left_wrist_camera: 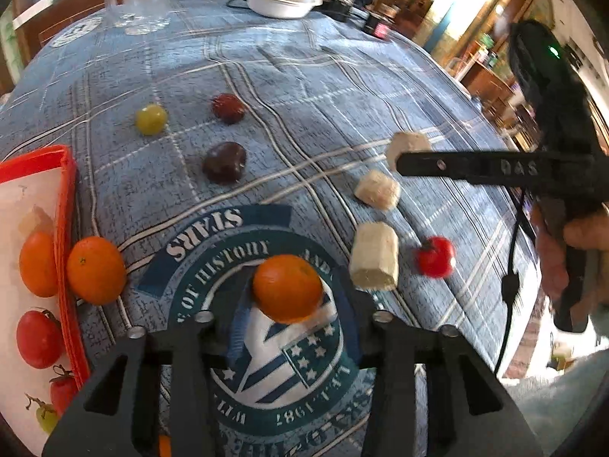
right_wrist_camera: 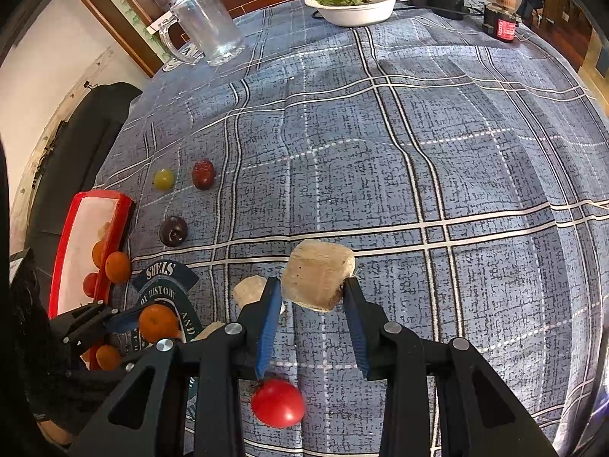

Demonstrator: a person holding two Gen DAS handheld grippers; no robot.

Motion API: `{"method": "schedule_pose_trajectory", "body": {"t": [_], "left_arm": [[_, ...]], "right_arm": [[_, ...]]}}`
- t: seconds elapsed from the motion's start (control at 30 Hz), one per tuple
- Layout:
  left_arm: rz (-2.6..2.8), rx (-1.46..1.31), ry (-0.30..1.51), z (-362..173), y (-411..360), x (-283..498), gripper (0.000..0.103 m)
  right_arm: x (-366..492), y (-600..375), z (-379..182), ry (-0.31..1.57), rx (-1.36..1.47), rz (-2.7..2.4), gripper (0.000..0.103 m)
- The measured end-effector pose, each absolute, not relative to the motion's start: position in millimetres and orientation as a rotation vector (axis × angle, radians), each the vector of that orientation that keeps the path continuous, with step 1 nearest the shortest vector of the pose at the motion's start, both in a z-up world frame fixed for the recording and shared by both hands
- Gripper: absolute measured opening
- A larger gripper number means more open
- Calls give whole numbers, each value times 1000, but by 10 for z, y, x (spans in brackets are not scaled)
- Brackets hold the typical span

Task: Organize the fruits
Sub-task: 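Grasp a tangerine with the left tool while the right tool grasps a large white cube, then carry the tangerine and cube over the red tray with both tools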

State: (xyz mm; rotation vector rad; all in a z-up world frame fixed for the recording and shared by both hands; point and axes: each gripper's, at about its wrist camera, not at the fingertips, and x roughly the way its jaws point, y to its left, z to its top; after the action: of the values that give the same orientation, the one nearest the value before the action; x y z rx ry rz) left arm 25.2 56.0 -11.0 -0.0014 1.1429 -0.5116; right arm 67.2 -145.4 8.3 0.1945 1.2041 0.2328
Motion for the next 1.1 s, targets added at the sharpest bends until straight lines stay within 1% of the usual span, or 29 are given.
{"method": "schedule_pose_trajectory", "body": {"t": [0.37, 1.1], "left_arm": [[-449, -172, 1136, -83, 769, 133, 32], [-268, -168, 1078, 201, 1043, -142, 32]], "right_arm": [[628, -1320, 215, 1179, 187, 293, 34], [575, -723, 344, 1163, 99, 454, 34]]}}
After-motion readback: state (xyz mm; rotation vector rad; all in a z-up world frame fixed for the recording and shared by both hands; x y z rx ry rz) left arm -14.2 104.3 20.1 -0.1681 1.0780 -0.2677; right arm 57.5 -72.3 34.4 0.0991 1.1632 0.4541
